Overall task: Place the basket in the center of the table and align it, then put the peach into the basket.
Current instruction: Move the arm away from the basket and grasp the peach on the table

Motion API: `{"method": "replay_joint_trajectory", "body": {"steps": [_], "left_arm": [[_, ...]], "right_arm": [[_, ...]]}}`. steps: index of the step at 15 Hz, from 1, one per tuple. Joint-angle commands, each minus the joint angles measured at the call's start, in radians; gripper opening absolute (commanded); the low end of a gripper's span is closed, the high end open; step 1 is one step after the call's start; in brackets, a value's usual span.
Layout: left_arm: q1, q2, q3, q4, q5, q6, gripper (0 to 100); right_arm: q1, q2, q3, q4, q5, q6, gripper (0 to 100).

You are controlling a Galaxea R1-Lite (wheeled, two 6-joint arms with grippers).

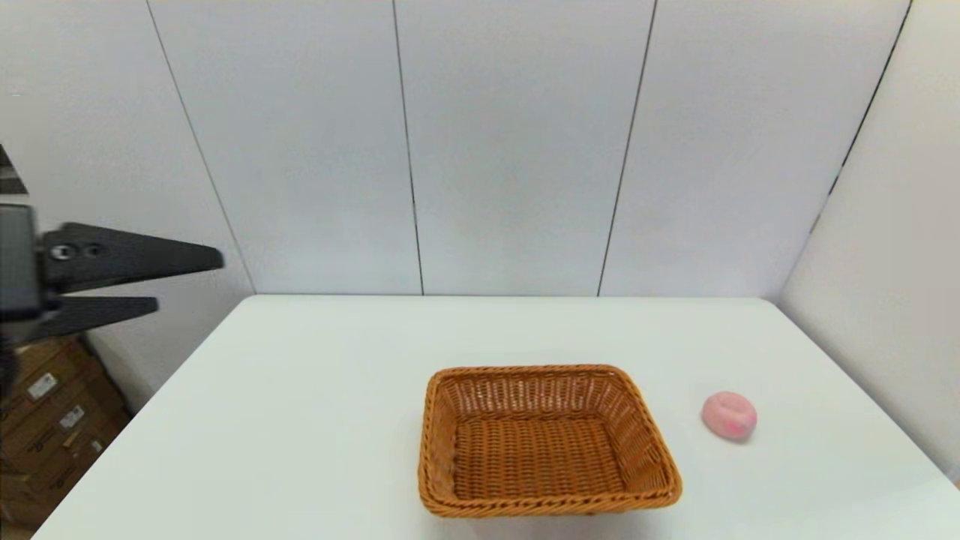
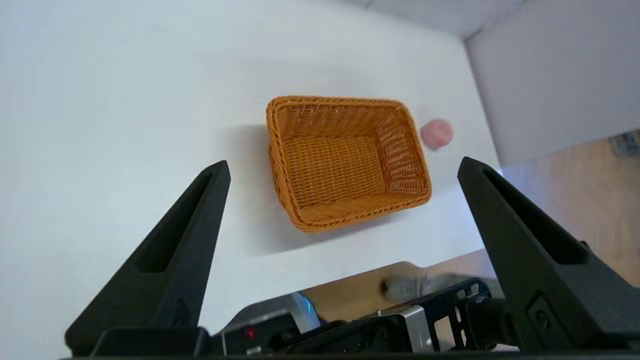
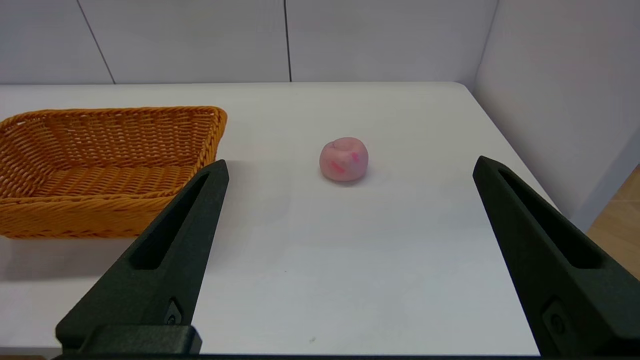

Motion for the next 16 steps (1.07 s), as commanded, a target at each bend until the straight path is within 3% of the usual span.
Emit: {"method": "replay_joint_trajectory", "body": {"steps": [1,5,13,16], "left_arm": [[0.05,-0.311,0.06,0.038,0.109,0.008,100],[0.182,-0.498,0.17,0.034,0.117,0.102,100],[0.274,-0.811,0.447,0.029,0.111,0.148,100],[0.287,-0.923,0.566,0.026,0.116,0.24,100]], "right_arm": [[0.0,0.0,0.0,-0.001,0.0,0.0,100],[0.0,0.0,0.0,-0.001,0.0,0.0,100],[0.0,0.0,0.0,-0.001,0.0,0.0,100],[0.0,0.0,0.0,-0.001,0.0,0.0,100]]}}
